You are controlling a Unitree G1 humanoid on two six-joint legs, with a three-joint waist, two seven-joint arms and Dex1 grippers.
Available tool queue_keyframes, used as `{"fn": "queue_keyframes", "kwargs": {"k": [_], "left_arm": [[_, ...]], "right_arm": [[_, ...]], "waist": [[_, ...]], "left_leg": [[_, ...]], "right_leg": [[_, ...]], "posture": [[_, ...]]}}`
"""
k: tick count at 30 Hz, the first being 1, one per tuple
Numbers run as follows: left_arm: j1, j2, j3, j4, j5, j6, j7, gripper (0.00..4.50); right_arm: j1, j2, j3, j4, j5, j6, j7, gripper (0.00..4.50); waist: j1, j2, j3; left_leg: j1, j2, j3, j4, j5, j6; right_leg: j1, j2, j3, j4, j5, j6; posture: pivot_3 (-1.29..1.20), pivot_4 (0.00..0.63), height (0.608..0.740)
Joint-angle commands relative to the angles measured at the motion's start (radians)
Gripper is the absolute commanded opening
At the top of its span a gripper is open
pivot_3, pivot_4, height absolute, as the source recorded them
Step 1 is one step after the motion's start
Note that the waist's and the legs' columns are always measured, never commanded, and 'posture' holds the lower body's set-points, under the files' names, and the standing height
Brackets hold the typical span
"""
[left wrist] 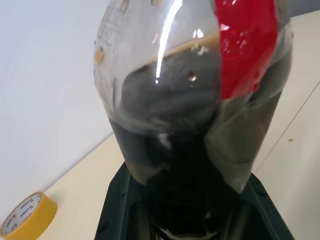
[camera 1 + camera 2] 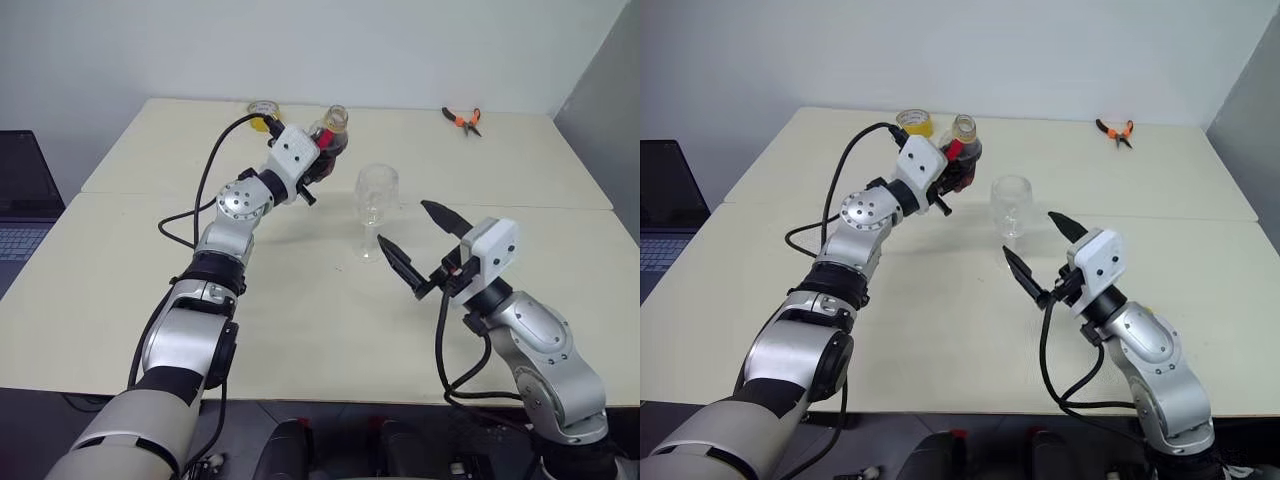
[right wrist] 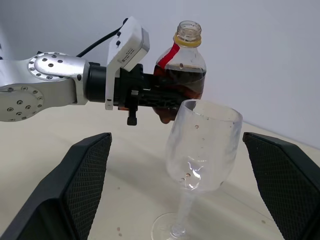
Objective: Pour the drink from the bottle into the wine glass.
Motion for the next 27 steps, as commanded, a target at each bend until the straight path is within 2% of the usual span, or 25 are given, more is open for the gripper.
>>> {"fn": "queue_keyframes", "kwargs": {"k": [1, 12, 27], "left_arm": [[-0.068, 0.010, -0.005, -0.003, 0.018, -0.064, 0.007, 0.90], [-0.130, 0.039, -0.065, 0.121, 0.130, -0.208, 0.047, 0.81], [-0.199, 0.112, -0.191, 0.200, 0.357, -0.382, 0.263, 0.79]], "right_arm": [[-0.009, 0.008, 0.001, -0.019, -0.008, -0.017, -0.006, 4.50], [-0.034, 0.034, 0.028, -0.001, -0.052, 0.018, -0.045, 4.50], [-0.144, 0.125, 0.079, 0.090, -0.130, 0.019, -0.106, 4.50]], "waist": [[0.000, 0.000, 0.000], [-0.002, 0.000, 0.000], [-0.002, 0.000, 0.000]], "left_leg": [[0.000, 0.000, 0.000, 0.000, 0.000, 0.000], [0.000, 0.000, 0.000, 0.000, 0.000, 0.000], [-0.012, 0.000, 0.001, 0.004, 0.002, -0.002]], "right_leg": [[0.000, 0.000, 0.000, 0.000, 0.000, 0.000], [-0.001, 0.000, 0.000, 0.001, 0.000, 0.000], [-0.015, 0.000, 0.001, 0.008, 0.000, 0.000]], "posture": [[0.00, 0.150, 0.740], [0.00, 0.150, 0.740], [0.00, 0.150, 0.740]]}}
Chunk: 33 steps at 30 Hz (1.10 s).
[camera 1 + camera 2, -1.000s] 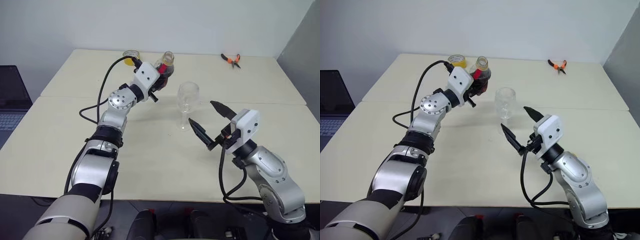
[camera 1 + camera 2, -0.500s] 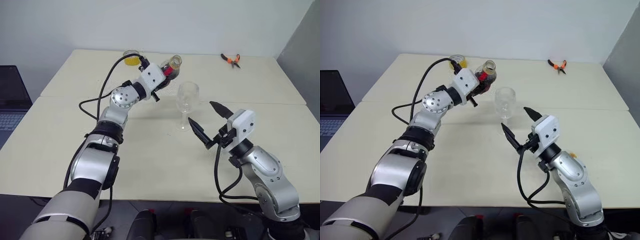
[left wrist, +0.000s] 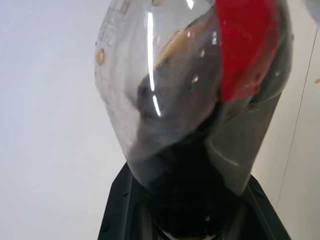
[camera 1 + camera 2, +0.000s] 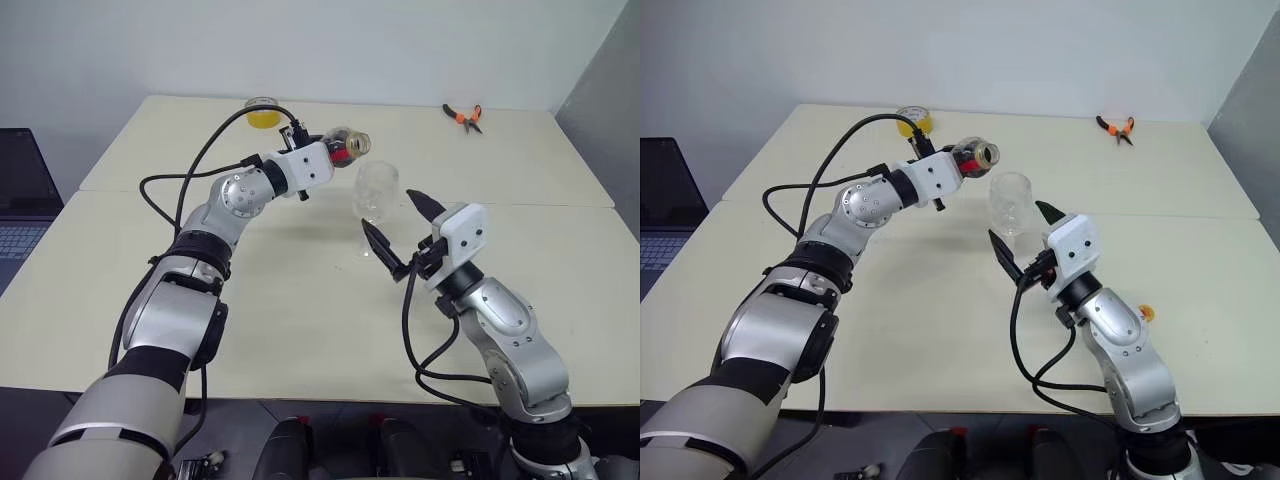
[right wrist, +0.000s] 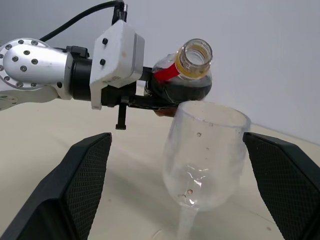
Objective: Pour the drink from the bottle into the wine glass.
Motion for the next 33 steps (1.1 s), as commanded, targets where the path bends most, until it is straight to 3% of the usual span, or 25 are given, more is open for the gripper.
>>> {"fn": "queue_keyframes", "kwargs": {"k": [1, 33], "left_arm": [[-0.067, 0.024, -0.015, -0.017, 0.037, -0.045, 0.069, 0.79], [-0.159, 0.076, -0.115, 0.025, 0.199, -0.072, 0.221, 0.79]], "right_arm": [[-0.026, 0.015, 0.005, 0.003, -0.017, -0.018, -0.013, 4.50], [-0.064, 0.068, -0.007, 0.087, -0.075, -0.085, -0.021, 4.50]], "waist": [[0.000, 0.000, 0.000], [-0.002, 0.000, 0.000]], "left_leg": [[0.000, 0.000, 0.000, 0.000, 0.000, 0.000], [0.000, 0.000, 0.002, 0.000, 0.001, -0.001]], "right_leg": [[0.000, 0.000, 0.000, 0.000, 0.000, 0.000], [-0.001, 0.000, -0.002, 0.001, 0.000, 0.000]], "posture": [[0.00, 0.150, 0.740], [0.00, 0.150, 0.740]]}}
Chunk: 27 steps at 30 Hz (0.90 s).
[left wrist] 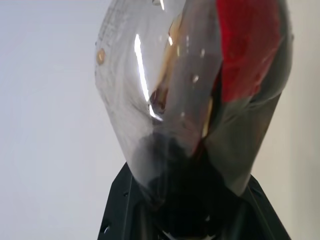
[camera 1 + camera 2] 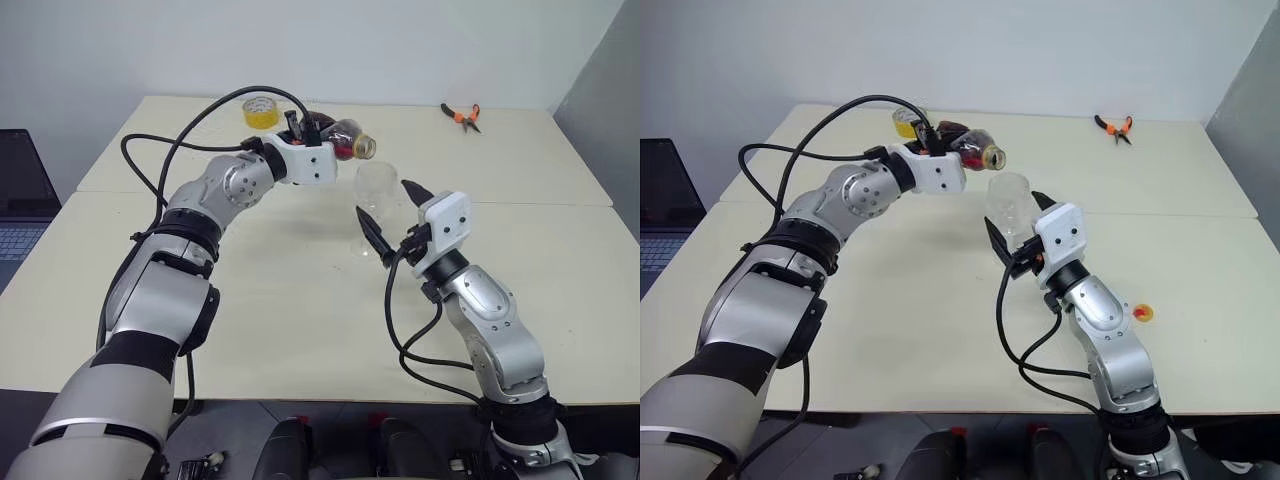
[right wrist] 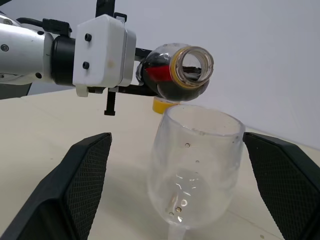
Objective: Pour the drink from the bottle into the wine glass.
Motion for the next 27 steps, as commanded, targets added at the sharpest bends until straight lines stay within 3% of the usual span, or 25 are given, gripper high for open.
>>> {"fn": "queue_keyframes", "kwargs": {"k": [1, 27], "left_arm": [[-0.059, 0.016, 0.008, -0.016, -0.004, -0.016, 0.032, 0.79], [-0.099, 0.024, -0.067, -0.004, 0.099, -0.015, 0.145, 0.77]], "right_arm": [[-0.003, 0.009, -0.014, -0.014, -0.001, -0.038, -0.009, 4.50], [0.029, 0.007, 0.002, -0.022, -0.023, -0.038, -0.014, 4.50]], "waist": [[0.000, 0.000, 0.000], [0.000, 0.000, 0.000]], "left_leg": [[0.000, 0.000, 0.000, 0.000, 0.000, 0.000], [0.000, 0.000, 0.000, 0.000, 0.000, 0.000]], "right_leg": [[0.000, 0.000, 0.000, 0.000, 0.000, 0.000], [0.000, 0.000, 0.000, 0.000, 0.000, 0.000]], "posture": [[0.00, 0.150, 0.740], [0.00, 0.150, 0.740]]}}
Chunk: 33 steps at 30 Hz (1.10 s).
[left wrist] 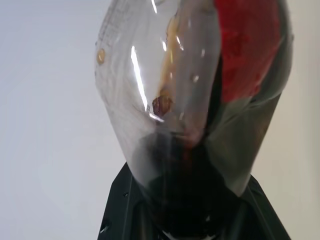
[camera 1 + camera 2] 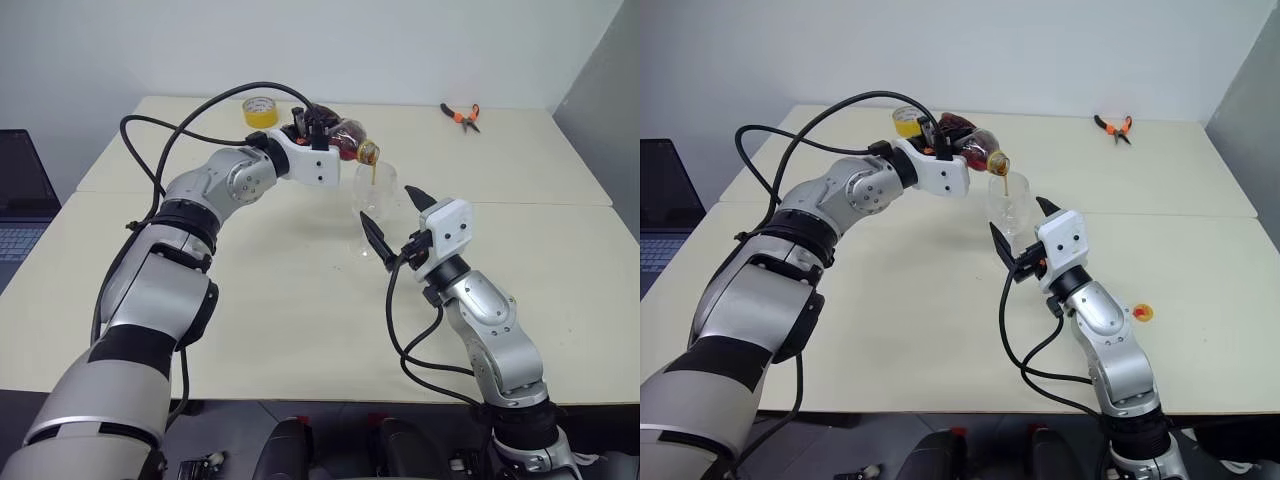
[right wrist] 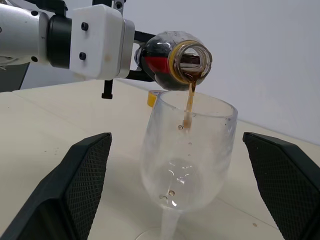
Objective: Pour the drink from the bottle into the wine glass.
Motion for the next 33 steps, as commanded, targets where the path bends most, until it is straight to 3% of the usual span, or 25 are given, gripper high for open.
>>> {"fn": "queue_keyframes", "kwargs": {"k": [1, 33], "left_arm": [[-0.055, 0.016, 0.000, -0.012, 0.004, -0.012, 0.046, 0.77], [-0.085, 0.025, -0.028, 0.002, 0.045, 0.022, 0.119, 0.76]], "right_arm": [[-0.004, 0.007, 0.001, -0.031, -0.010, -0.019, -0.010, 4.50], [0.006, -0.001, 0.001, -0.048, -0.005, -0.012, -0.005, 4.50]], "waist": [[0.000, 0.000, 0.000], [0.000, 0.000, 0.000]], "left_leg": [[0.000, 0.000, 0.000, 0.000, 0.000, 0.000], [0.000, 0.000, 0.000, 0.000, 0.000, 0.000]], "right_leg": [[0.000, 0.000, 0.000, 0.000, 0.000, 0.000], [0.000, 0.000, 0.000, 0.000, 0.000, 0.000]], "posture": [[0.00, 0.150, 0.740], [0.00, 0.150, 0.740]]}}
